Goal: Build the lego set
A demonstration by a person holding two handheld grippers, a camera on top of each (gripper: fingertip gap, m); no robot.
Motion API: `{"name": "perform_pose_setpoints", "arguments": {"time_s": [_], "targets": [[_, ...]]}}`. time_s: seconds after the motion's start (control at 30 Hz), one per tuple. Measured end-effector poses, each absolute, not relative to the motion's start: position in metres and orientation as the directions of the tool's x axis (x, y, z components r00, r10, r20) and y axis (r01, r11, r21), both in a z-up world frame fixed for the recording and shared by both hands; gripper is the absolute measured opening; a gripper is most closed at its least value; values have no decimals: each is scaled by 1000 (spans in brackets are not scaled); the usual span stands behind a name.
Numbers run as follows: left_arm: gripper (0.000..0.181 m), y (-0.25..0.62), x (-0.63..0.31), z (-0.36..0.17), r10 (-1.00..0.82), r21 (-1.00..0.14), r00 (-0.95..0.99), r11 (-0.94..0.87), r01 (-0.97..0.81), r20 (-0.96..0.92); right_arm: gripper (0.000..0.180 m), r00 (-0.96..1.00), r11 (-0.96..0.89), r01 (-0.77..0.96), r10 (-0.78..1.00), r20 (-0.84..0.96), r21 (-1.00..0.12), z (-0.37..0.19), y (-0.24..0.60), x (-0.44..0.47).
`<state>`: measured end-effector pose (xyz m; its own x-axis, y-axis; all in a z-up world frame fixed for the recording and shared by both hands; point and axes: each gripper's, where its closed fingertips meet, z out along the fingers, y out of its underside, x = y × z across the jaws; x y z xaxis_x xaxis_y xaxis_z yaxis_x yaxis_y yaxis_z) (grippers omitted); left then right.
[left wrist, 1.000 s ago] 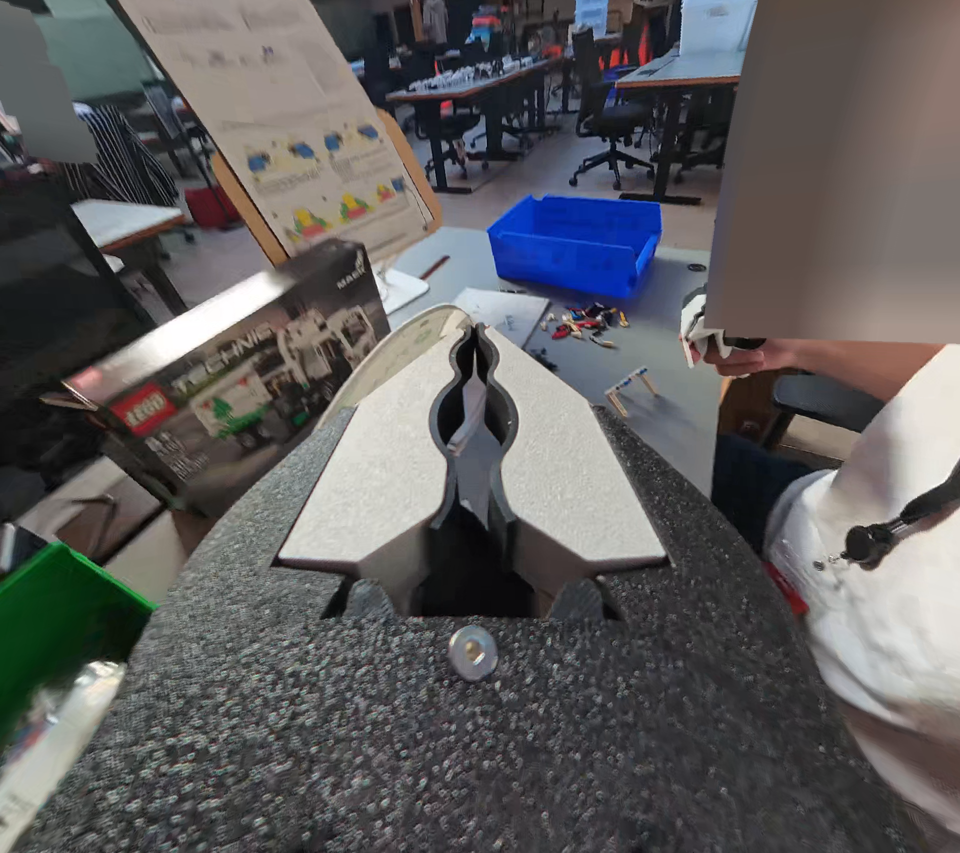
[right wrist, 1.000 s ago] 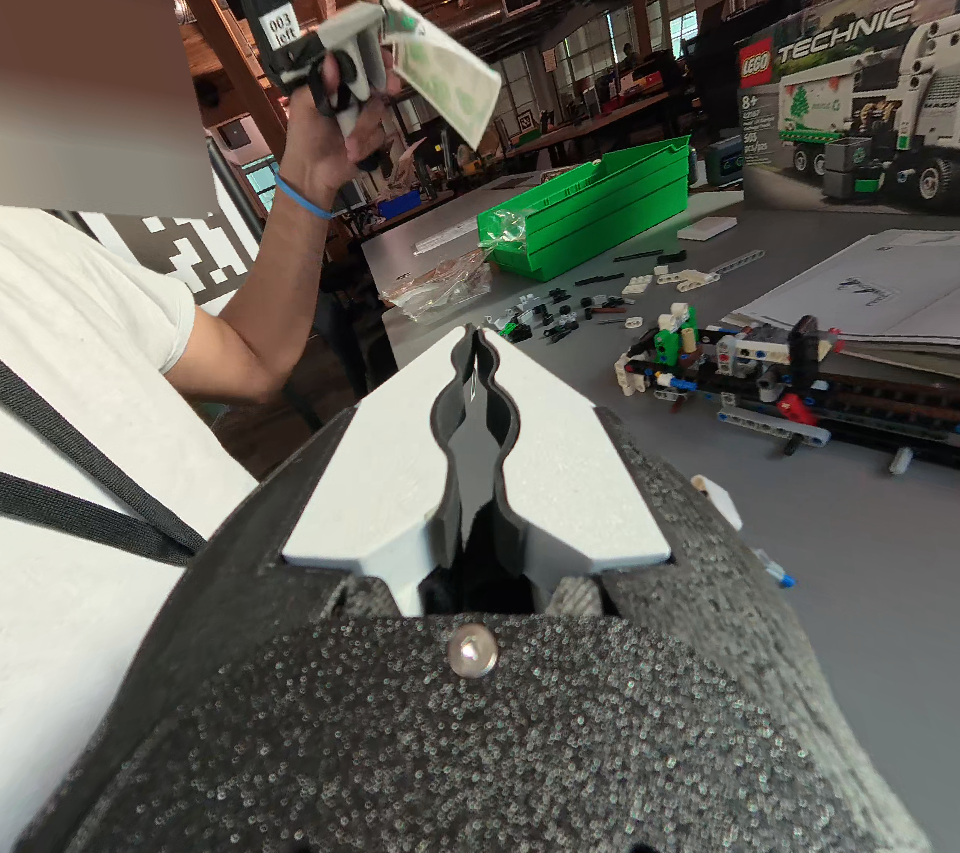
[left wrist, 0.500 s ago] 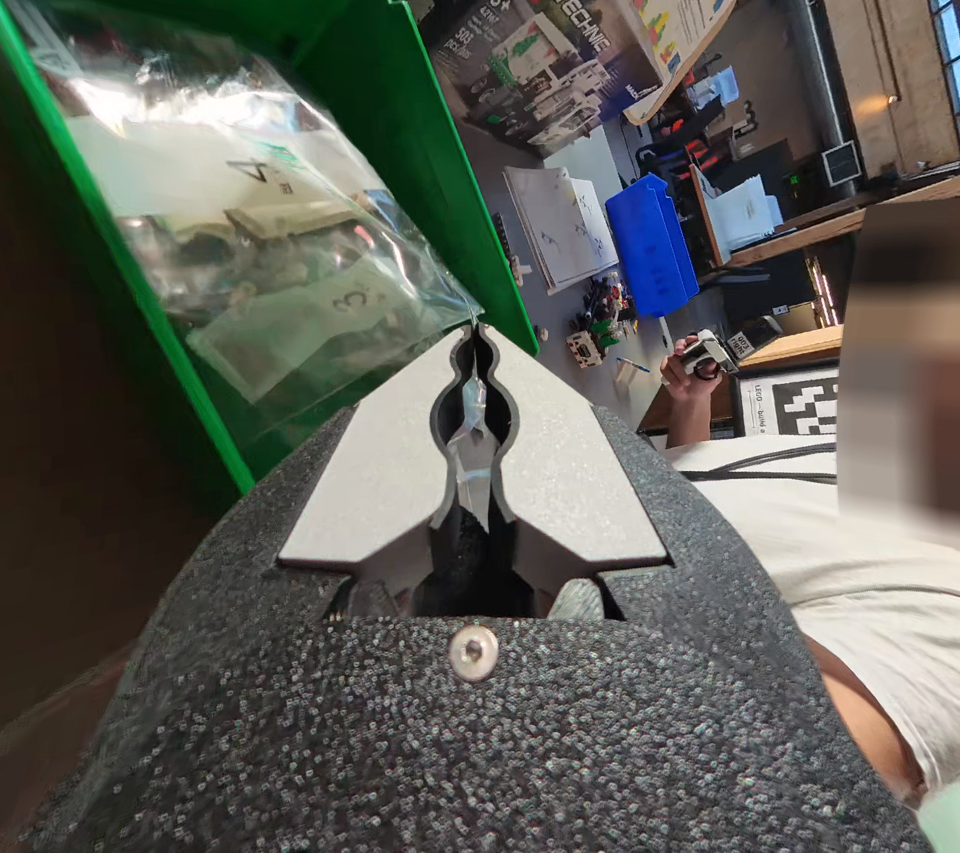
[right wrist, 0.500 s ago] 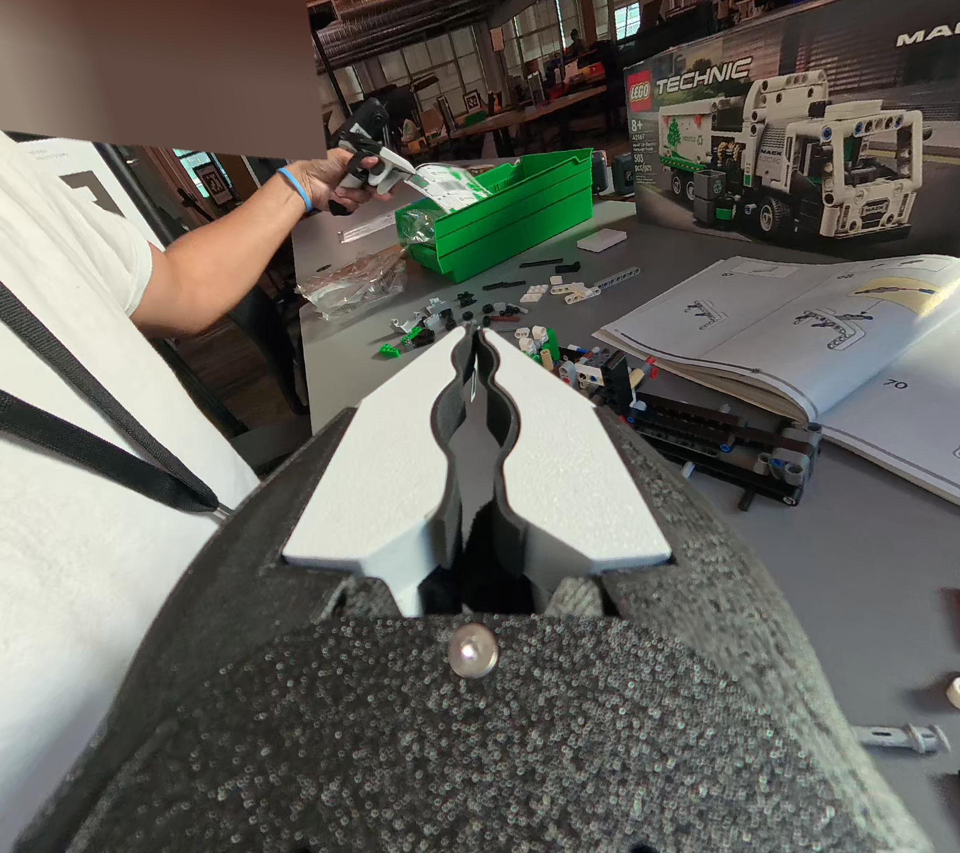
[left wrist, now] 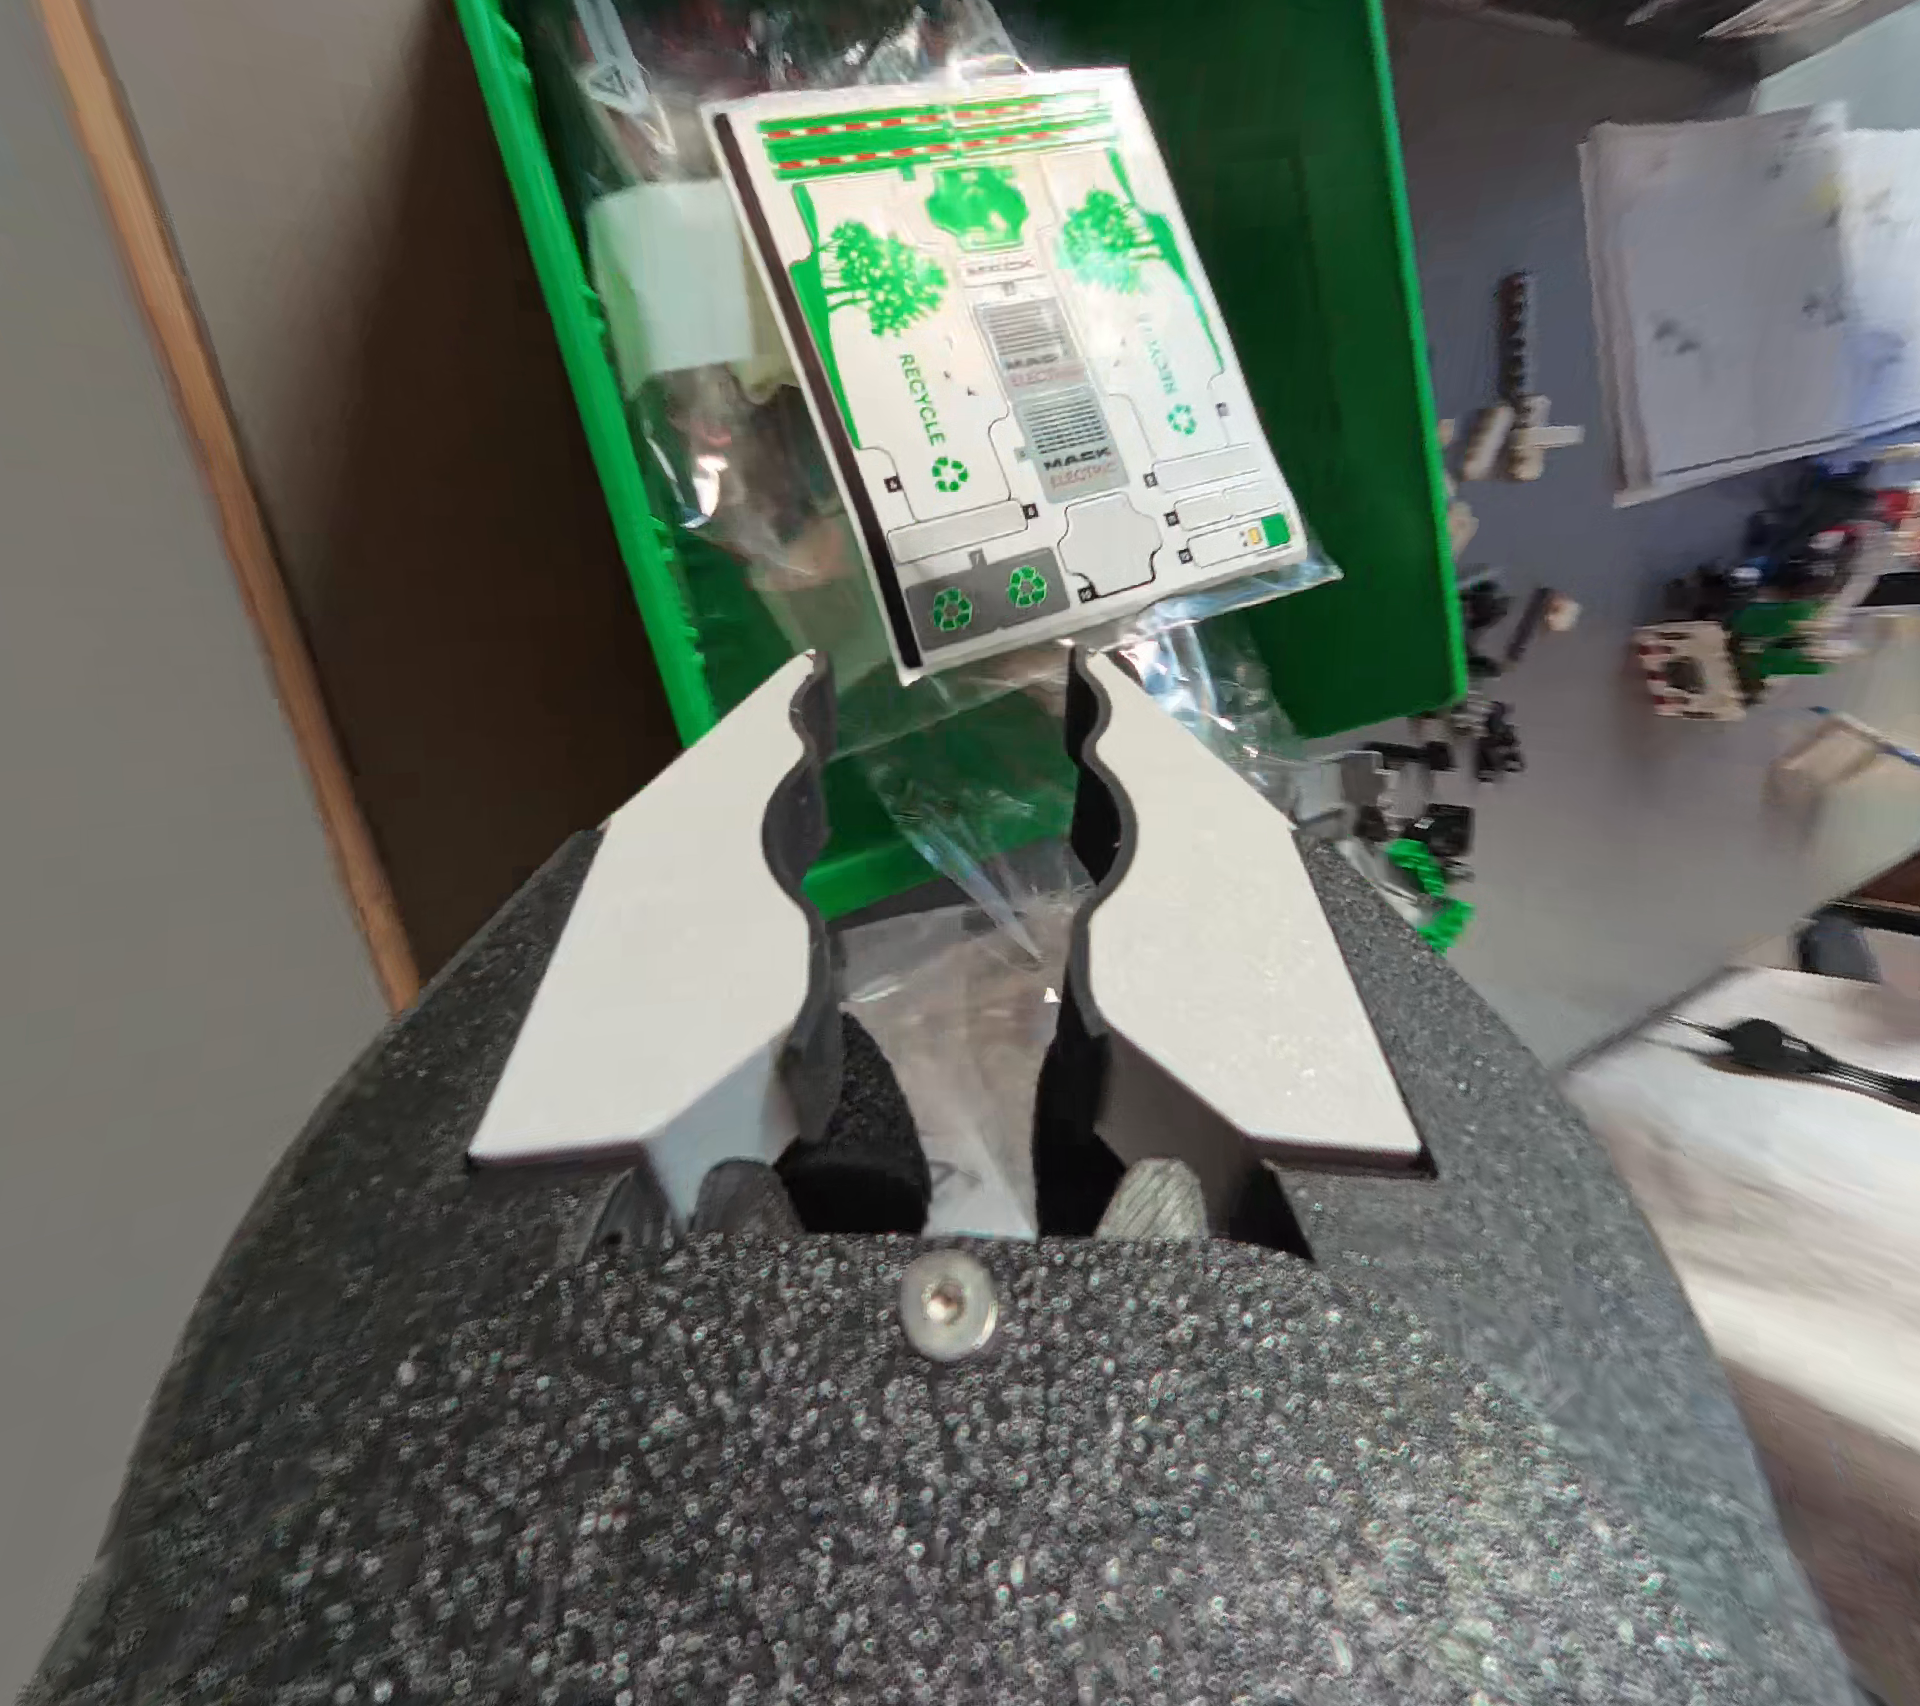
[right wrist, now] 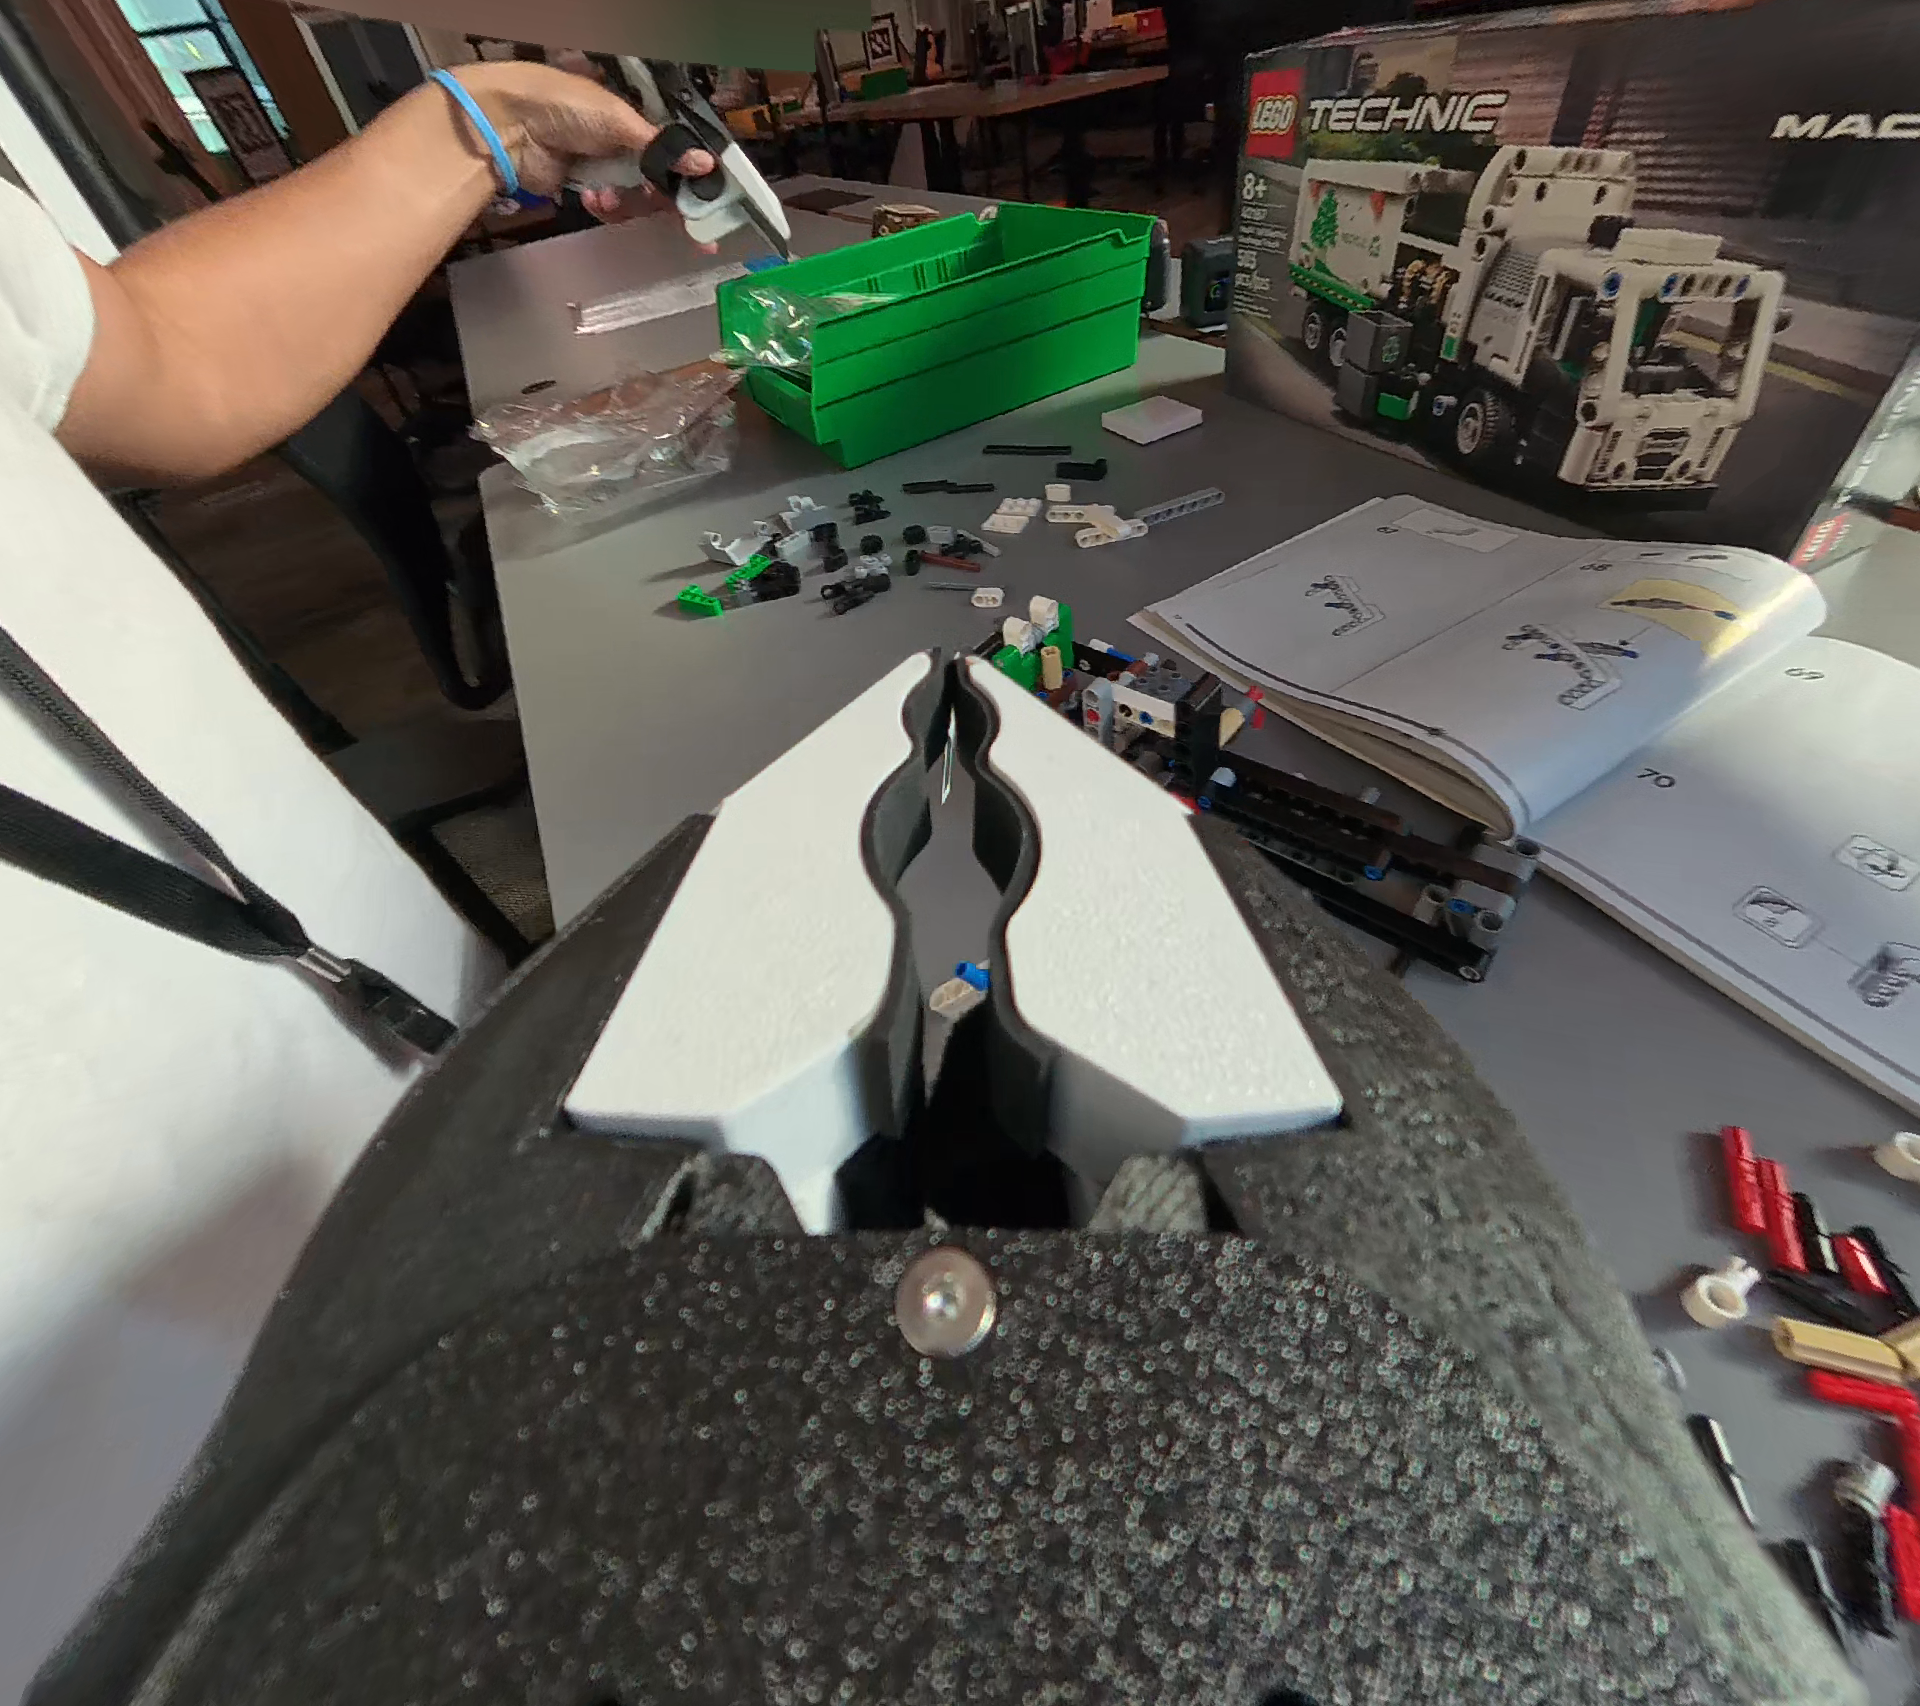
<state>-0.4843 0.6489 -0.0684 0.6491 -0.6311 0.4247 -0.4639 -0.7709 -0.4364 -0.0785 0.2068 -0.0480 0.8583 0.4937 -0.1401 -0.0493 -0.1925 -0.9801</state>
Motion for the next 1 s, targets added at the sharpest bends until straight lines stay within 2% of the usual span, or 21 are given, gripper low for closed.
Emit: {"name": "perform_pose_setpoints", "arguments": {"time_s": [0.07, 0.1, 0.23, 0.37, 0.47, 0.57, 0.67, 0.77, 0.9, 1.0], "targets": [[61, 660, -490, -56, -687, -514, 692, -686, -515, 222, 0, 882, -163, -11, 464, -86, -986, -45, 204, -76], [63, 663, -491, -45, -700, -557, 702, -638, -532, 132, 0, 892, -148, 11, 449, -57, -989, -44, 203, -75], [56, 654, -474, 14, -706, -722, 696, -413, -555, -131, 0, 921, -140, 135, 382, 72, -981, -50, 198, -72], [54, 602, -434, 51, -718, -770, 640, -236, -593, -273, 0, 919, -180, 228, 366, 150, -957, -63, 196, -72], [46, 547, -403, 61, -770, -776, 601, -238, -584, -216, 0, 885, -160, 345, 384, 263, -925, -69, 194, -74], [45, 497, -377, 59, -829, -762, 538, -249, -598, -151, 0, 785, -121, 567, 380, 489, -815, -78, 196, -69], [38, 453, -341, 52, -885, -786, 457, -221, -577, -87, 0, 592, -30, 788, 315, 742, -615, -79, 206, -60], [29, 384, -271, 32, -966, -834, 224, -226, -504, 126, 0, 366, 75, 921, 180, 913, -383, -72, 216, -57], [26, 311, -179, -1, -924, -837, -42, -324, -442, 380, 0, 92, 119, 989, 14, 996, -93, -67, 224, -61], [26, 267, -133, -41, -844, -763, -169, -352, -543, 509, 0, 18, 130, 992, -75, 997, -8, -61, 226, -68]]}}
